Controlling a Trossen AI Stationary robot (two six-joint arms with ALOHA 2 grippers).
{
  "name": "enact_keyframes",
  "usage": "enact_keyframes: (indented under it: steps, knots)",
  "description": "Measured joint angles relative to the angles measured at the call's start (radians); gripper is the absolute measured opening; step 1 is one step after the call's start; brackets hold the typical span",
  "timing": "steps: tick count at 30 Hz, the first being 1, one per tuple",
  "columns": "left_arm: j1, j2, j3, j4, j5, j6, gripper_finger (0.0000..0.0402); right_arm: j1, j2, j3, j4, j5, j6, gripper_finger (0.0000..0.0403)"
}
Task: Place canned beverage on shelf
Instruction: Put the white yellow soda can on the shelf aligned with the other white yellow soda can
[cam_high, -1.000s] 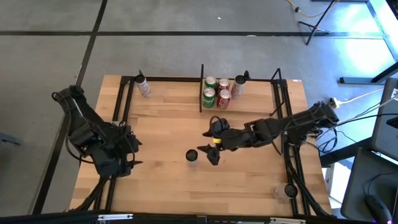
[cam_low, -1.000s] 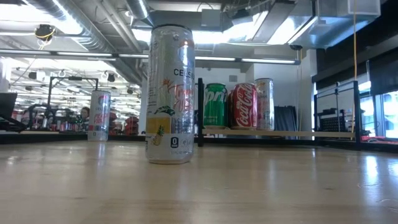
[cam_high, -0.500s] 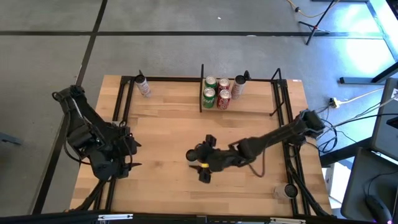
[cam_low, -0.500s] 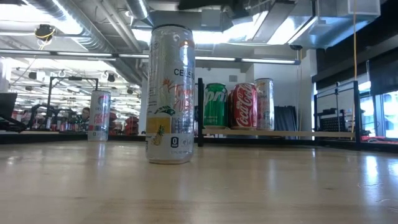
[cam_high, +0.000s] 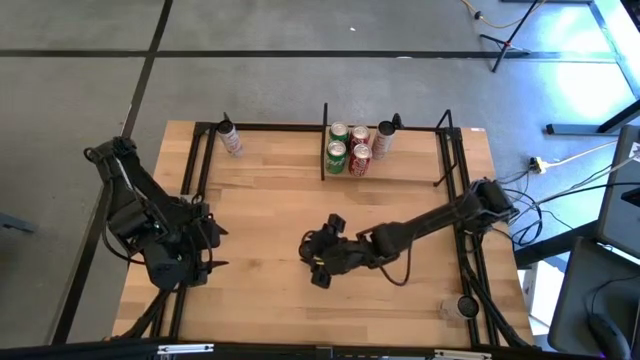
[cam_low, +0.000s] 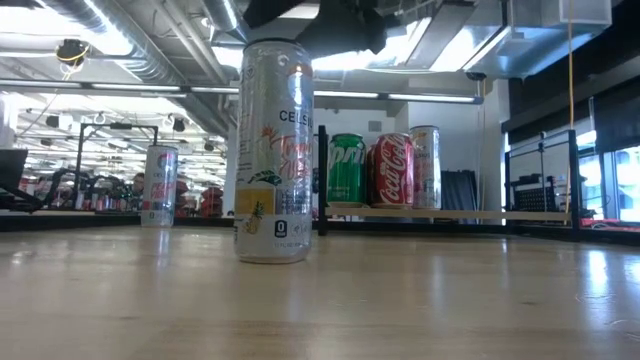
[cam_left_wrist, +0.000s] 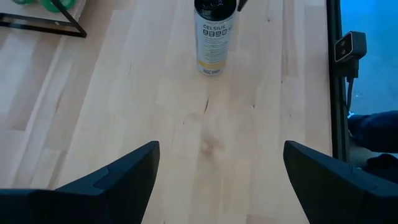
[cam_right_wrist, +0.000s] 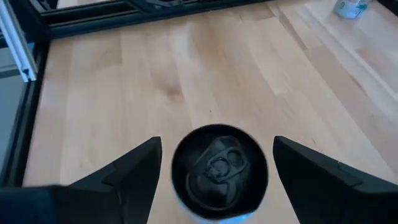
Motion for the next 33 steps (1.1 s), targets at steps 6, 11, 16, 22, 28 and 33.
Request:
enact_keyframes:
  steps: [6,11,16,22,28,33]
  knots:
    - [0.0,0.0,0.0,0.0,-0.004,0.001,0.0329,-0.008,0.012,0.0,0.001,-0.038,0.017,0.0294]
    - [0.0,0.0,0.0,0.0,-0.009,0.001,0.0329,-0.008,0.035,0.0,-0.028,-0.019,0.019,0.0294]
    - [0.0,0.0,0.0,0.003,-0.029,0.001,0.0329,-0.017,0.063,0.0,-0.024,-0.043,0.019,0.0294]
    - [0.0,0.0,0.0,0.008,-0.029,0.001,0.0329,-0.02,0.084,0.0,0.015,-0.046,0.018,0.0293]
    - [0.0,0.0,0.0,0.012,-0.029,0.0,0.0329,-0.024,0.087,0.0,0.016,-0.024,0.04,0.0223]
    - [0.0,0.0,0.0,0.025,-0.029,0.0,0.0329,-0.026,0.073,0.0,-0.003,-0.022,0.066,0.0221]
